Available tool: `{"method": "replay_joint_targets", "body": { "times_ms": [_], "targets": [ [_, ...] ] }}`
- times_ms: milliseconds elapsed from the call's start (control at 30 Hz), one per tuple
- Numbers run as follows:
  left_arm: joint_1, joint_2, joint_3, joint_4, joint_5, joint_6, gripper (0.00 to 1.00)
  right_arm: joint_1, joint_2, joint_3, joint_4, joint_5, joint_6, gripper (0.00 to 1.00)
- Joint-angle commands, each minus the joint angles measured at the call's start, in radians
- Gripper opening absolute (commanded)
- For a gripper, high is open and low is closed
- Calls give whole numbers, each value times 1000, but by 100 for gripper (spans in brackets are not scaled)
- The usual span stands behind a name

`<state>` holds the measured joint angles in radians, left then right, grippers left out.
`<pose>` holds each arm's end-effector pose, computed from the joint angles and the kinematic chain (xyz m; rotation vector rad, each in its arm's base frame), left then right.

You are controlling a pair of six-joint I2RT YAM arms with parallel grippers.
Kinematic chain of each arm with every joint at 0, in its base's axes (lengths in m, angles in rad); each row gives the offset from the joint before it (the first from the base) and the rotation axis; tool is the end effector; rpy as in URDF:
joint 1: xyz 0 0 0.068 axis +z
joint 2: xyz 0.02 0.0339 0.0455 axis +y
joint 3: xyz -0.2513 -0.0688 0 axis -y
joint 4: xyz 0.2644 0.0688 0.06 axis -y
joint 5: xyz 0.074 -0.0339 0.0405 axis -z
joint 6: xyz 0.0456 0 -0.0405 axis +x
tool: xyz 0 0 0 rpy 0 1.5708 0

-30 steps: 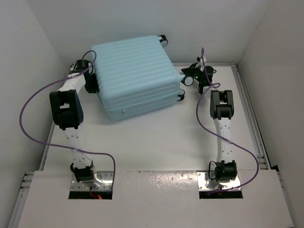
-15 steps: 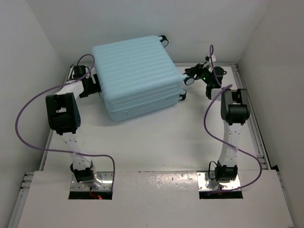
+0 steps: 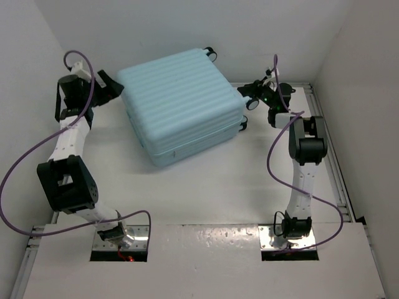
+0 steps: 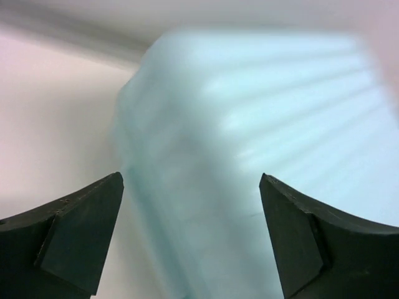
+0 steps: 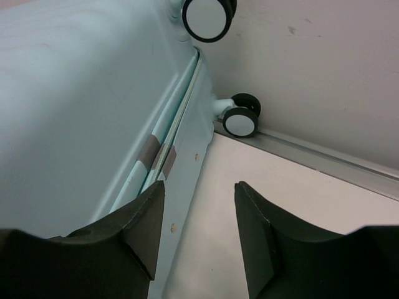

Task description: Pack the luggage

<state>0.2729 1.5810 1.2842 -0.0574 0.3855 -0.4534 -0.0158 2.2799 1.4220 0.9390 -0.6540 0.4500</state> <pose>0.3917 0.0918 0.3045 -0.4360 1.8786 -0.4914 0.5122 0.0197 0.1524 -0.1867 1.5534 0.8294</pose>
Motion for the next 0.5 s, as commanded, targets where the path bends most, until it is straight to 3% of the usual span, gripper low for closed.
{"method": "replay_joint_targets", "body": {
  "times_ms": [0, 267, 467],
  "targets": [
    [-5, 3, 67, 142, 208, -143, 96, -6, -10, 37, 31, -24, 3, 49],
    [38, -7, 9, -41, -202, -189, 93, 0, 26, 57, 23, -62, -7, 49],
    [2, 54, 48, -111, -313, -139, 92, 8, -42, -56, 124, -182, 19, 48]
  ]
}}
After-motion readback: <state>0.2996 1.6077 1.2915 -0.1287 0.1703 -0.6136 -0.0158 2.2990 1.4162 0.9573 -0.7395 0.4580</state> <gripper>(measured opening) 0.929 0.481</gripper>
